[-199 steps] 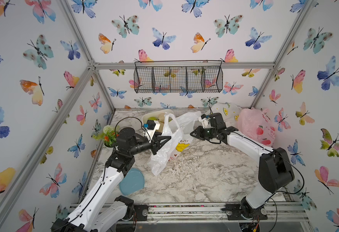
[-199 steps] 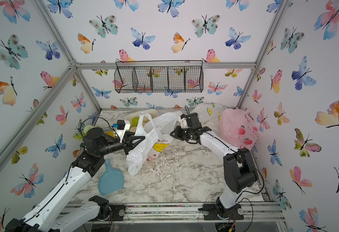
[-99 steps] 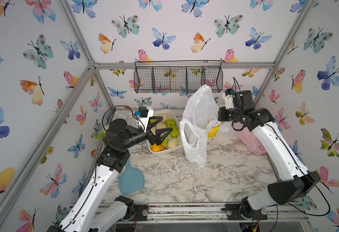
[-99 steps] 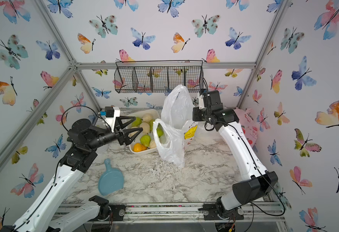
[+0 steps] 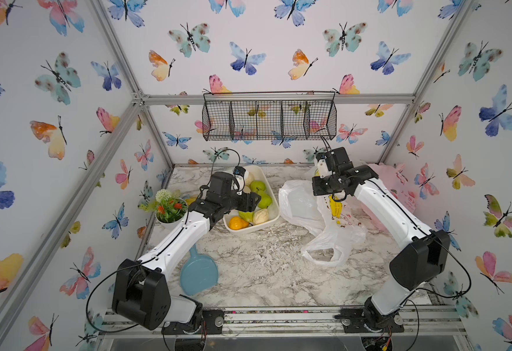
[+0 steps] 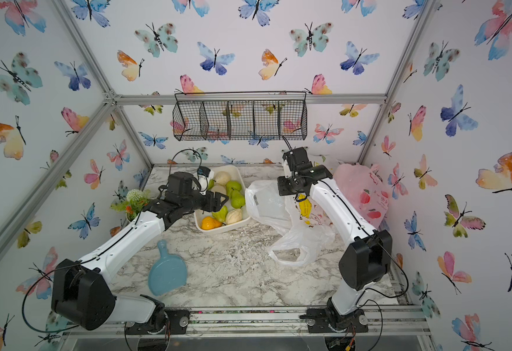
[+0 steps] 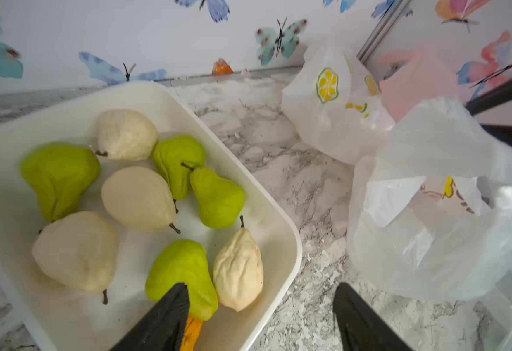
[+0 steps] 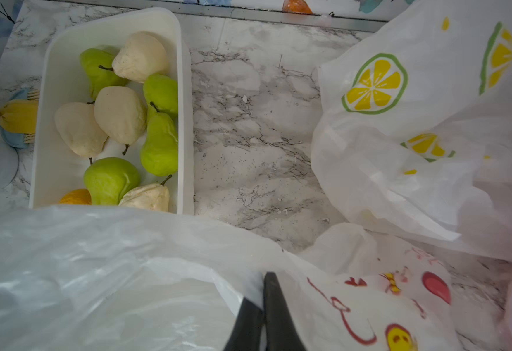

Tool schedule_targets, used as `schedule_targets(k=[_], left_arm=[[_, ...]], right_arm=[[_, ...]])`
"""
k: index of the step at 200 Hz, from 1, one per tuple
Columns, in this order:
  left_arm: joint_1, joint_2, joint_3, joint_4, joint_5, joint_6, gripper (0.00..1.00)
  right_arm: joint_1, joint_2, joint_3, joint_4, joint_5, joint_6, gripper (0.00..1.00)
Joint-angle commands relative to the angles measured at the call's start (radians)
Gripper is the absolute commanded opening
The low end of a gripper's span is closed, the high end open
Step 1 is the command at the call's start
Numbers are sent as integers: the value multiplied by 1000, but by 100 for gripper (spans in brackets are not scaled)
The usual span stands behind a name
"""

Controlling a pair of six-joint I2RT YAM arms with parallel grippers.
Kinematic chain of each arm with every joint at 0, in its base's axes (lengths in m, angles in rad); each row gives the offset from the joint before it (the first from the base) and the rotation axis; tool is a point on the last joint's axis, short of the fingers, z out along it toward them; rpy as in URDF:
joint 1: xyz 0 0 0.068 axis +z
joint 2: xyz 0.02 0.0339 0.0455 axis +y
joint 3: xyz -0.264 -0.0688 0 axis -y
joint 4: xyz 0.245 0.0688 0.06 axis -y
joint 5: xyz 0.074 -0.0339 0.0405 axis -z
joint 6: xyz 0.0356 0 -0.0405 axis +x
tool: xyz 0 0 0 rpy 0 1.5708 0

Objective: Place the pears into plastic bags & tie knots
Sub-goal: Pick up the pear from the basket, then place the pear in the plastic bag.

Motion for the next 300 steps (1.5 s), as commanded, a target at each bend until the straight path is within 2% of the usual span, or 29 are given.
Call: schedule_targets(k=[1, 12, 45, 67, 104, 117, 129, 158, 204, 231, 247, 271, 300], left_arm=[[-9, 63, 8, -77, -162, 23, 82], [-5, 108, 30, -103, -216, 13, 86], [3, 269, 99, -129, -279, -8, 89], [18, 354, 133, -148, -269, -20, 90], [23, 419, 144, -139, -255, -32, 89], [23, 434, 140, -124, -238, -33, 85], [23, 447, 133, -117, -219, -34, 78], [53, 392, 102, -109, -191, -34, 47], [74, 143, 83, -124, -112, -93, 45], [39, -4, -15, 12, 20, -198, 44], [-24, -37, -43, 125, 76, -259, 44], [-117, -22, -89, 357, 86, -300, 44], [-123, 95, -155, 692, 74, -265, 41]], right_arm=[[-2, 15, 18, 119, -87, 45, 8], [-2, 40, 36, 125, -106, 49, 8], [-11, 93, 69, 153, -155, 78, 8], [-19, 104, 65, 182, -195, 106, 8], [-23, 109, 49, 205, -226, 128, 8], [-25, 105, 37, 216, -228, 134, 8], [-26, 102, 31, 221, -231, 139, 8], [-33, 101, 26, 231, -257, 146, 8], [-37, 99, 6, 252, -286, 159, 8], [-39, 98, 1, 255, -305, 168, 8], [-44, 95, -1, 257, -312, 177, 8], [-46, 92, 3, 262, -340, 189, 8], [-47, 77, -10, 275, -373, 203, 8]])
